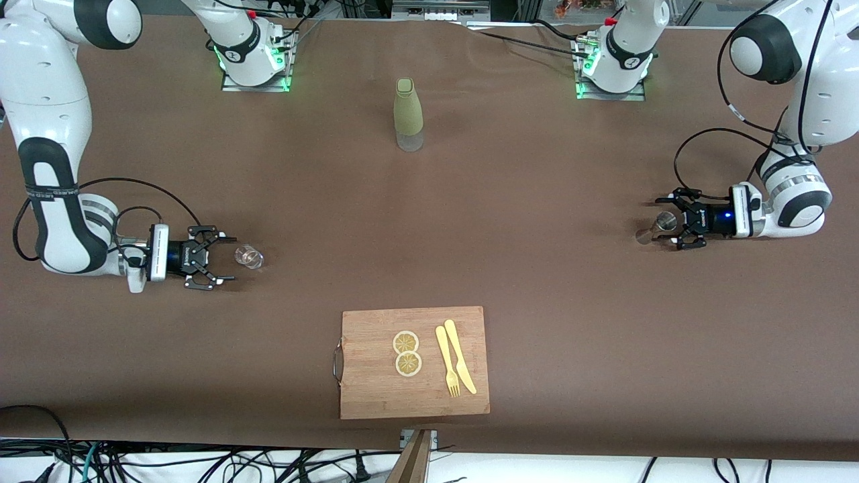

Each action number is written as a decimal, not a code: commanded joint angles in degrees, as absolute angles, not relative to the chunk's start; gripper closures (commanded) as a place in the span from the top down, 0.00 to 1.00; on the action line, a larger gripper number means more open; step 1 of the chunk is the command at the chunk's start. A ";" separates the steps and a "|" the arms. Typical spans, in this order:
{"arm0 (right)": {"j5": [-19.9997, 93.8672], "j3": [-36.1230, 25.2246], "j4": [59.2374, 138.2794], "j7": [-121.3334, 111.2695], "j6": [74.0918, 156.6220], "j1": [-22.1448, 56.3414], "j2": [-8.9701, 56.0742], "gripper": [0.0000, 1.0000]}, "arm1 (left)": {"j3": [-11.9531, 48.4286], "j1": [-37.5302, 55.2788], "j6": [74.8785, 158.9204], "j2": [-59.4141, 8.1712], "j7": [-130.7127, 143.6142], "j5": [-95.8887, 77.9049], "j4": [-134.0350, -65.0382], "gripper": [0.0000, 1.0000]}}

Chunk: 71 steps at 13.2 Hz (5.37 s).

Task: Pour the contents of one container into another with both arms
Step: 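Grasp the glass cup with the right gripper while the left gripper grasps the jigger, then lift the cup and jigger, bringing both grippers together mid-table, then tilt the glass cup with the right gripper over the jigger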

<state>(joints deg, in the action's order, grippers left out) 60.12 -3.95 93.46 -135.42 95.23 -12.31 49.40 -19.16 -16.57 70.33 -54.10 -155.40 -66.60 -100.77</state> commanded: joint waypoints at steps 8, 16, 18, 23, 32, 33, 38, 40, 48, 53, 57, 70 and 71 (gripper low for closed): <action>61.17 -1.15 92.37 -139.92 93.69 -12.48 52.91 0.96 | -18.28 -16.00 72.16 -55.55 -160.31 -67.76 -99.76 1.00; 61.17 -0.18 92.11 -140.19 93.69 -12.48 53.44 0.01 | -18.37 -16.00 72.42 -55.37 -161.19 -67.59 -99.67 0.76; 61.17 0.09 92.11 -140.19 93.69 -12.48 53.44 0.01 | -18.37 -16.08 72.42 -55.28 -161.19 -67.59 -99.67 0.74; 63.98 3.59 91.15 -138.96 93.60 -12.39 53.09 0.00 | -18.37 -16.17 72.42 -55.28 -162.86 -67.68 -99.67 0.51; 66.61 15.56 85.87 -126.39 95.79 -8.89 52.91 0.00 | -18.46 -16.17 72.51 -55.37 -162.69 -67.59 -99.67 0.00; 67.23 15.56 85.26 -126.39 97.11 -7.92 52.91 0.00 | -18.37 -16.08 72.42 -55.11 -162.42 -67.85 -99.67 0.00; 74.69 16.35 84.90 -126.30 107.64 -1.77 52.73 0.00 | -15.12 -12.32 72.60 -52.83 -159.88 -71.35 -99.58 0.00; 78.12 16.35 84.81 -126.30 110.64 0.60 52.56 0.00 | -11.27 -10.73 76.00 -52.21 -158.65 -73.29 -99.67 0.00; 82.27 18.01 84.90 -119.98 127.50 10.36 49.22 0.00 | 3.15 -5.55 94.28 -51.06 -151.96 -85.58 -100.02 0.00; 82.18 23.72 84.03 -117.42 141.65 12.21 49.13 0.00 | 4.92 1.66 100.54 -51.15 -151.96 -94.21 -99.93 0.00; 81.92 24.35 82.54 -114.53 152.90 16.33 48.08 0.00 | 5.18 7.19 105.46 -51.15 -151.96 -98.95 -99.67 0.00; 82.00 23.56 93.76 -115.31 179.46 23.64 36.32 0.00 | 8.87 13.80 115.39 -52.82 -151.08 -109.24 -95.80 0.00; 82.00 23.55 95.43 -115.75 180.52 23.73 34.91 0.00 | 9.05 14.32 116.27 -52.82 -151.08 -109.94 -95.28 0.00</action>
<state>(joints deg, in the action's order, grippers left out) 81.37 23.92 88.56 -114.98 178.95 23.88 40.70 8.30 13.16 112.81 -52.63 -148.45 -107.16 -96.45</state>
